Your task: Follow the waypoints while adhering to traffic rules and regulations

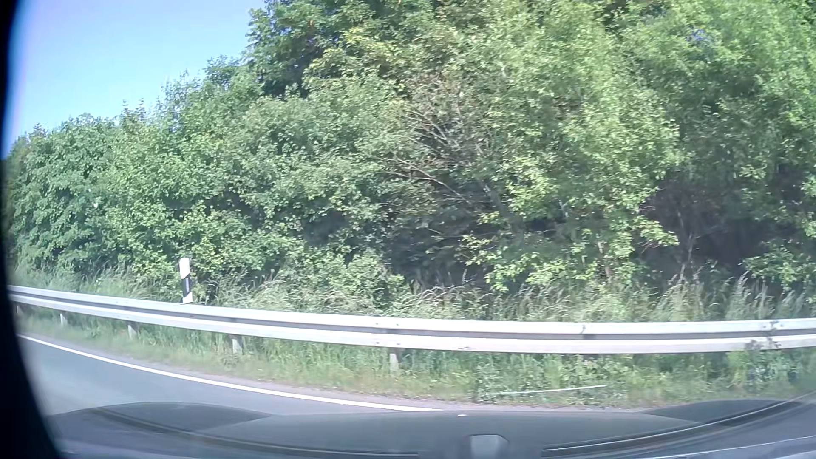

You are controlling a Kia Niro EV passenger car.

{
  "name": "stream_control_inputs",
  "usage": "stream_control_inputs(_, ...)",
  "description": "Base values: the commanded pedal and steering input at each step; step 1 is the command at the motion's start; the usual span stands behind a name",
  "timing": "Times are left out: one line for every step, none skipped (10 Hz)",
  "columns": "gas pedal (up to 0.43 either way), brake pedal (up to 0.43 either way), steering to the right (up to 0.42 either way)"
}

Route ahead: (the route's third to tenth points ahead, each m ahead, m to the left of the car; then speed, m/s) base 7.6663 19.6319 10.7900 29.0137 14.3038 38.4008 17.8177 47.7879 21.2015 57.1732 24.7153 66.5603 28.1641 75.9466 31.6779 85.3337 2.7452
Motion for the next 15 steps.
stream_control_inputs(0.15, 0.006, -0.773)
stream_control_inputs(0.138, 0.006, -0.783)
stream_control_inputs(0.079, 0.006, -0.81)
stream_control_inputs(0.067, 0.006, -0.834)
stream_control_inputs(0.067, 0.006, -0.858)
stream_control_inputs(0.098, 0.006, -0.873)
stream_control_inputs(0.11, 0.006, -0.875)
stream_control_inputs(0.15, 0.006, -0.866)
stream_control_inputs(0.15, 0.006, -0.839)
stream_control_inputs(0.15, 0.006, -0.814)
stream_control_inputs(0.15, 0.006, -0.774)
stream_control_inputs(0.15, 0.006, -0.738)
stream_control_inputs(0.15, 0.006, -0.701)
stream_control_inputs(0.15, 0.006, -0.665)
stream_control_inputs(0.15, 0.006, -0.615)
